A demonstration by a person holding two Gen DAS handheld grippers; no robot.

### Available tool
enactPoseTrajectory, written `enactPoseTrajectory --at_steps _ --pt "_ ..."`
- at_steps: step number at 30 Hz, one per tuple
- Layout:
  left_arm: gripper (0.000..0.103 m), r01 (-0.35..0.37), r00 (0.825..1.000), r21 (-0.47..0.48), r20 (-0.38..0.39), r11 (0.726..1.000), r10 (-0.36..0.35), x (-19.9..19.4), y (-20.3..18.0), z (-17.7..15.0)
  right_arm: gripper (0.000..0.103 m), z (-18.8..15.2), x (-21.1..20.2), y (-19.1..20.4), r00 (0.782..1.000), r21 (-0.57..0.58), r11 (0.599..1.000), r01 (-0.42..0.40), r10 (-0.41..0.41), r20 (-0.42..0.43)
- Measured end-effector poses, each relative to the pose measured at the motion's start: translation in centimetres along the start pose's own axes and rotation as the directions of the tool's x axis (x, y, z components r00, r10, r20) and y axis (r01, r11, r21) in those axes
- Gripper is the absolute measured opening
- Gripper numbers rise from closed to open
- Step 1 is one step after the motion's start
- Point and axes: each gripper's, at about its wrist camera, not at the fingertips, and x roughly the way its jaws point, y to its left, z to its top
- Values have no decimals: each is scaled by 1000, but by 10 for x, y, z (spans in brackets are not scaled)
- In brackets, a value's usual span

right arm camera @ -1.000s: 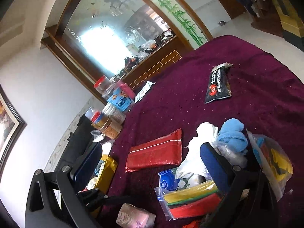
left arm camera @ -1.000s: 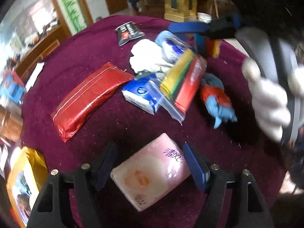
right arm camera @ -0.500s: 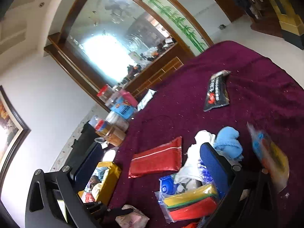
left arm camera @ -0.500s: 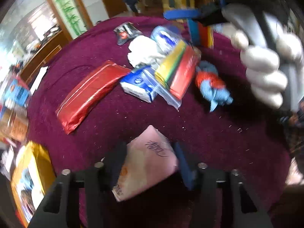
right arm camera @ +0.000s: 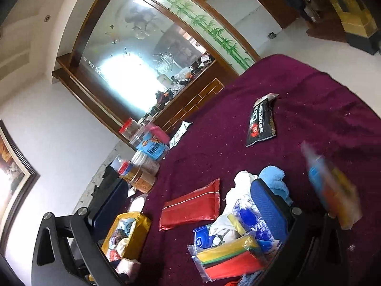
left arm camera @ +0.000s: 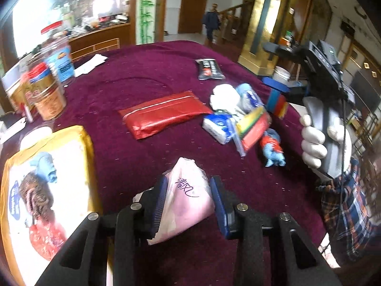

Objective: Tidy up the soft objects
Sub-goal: 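Lift the pink tissue pack with the left gripper while the right gripper grasps the striped bag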

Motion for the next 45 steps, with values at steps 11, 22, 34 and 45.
enactPoseTrajectory --at_steps 11,22,34,45 --pt "78 -201 972 201 -82 959 221 35 -17 -11 102 -2 6 -7 999 5 999 33 -33 -27" --pt "42 -192 955 267 -173 945 242 59 -17 -10 102 0 5 -7 999 13 999 31 -30 -20" --pt "34 -78 997 72 11 994 78 -11 -28 -11 102 9 -32 0 988 -55 987 151 -150 24" --pt "34 30 987 -59 159 998 -20 -72 -6 -28 102 3 -53 -28 876 -221 868 446 -473 -91"
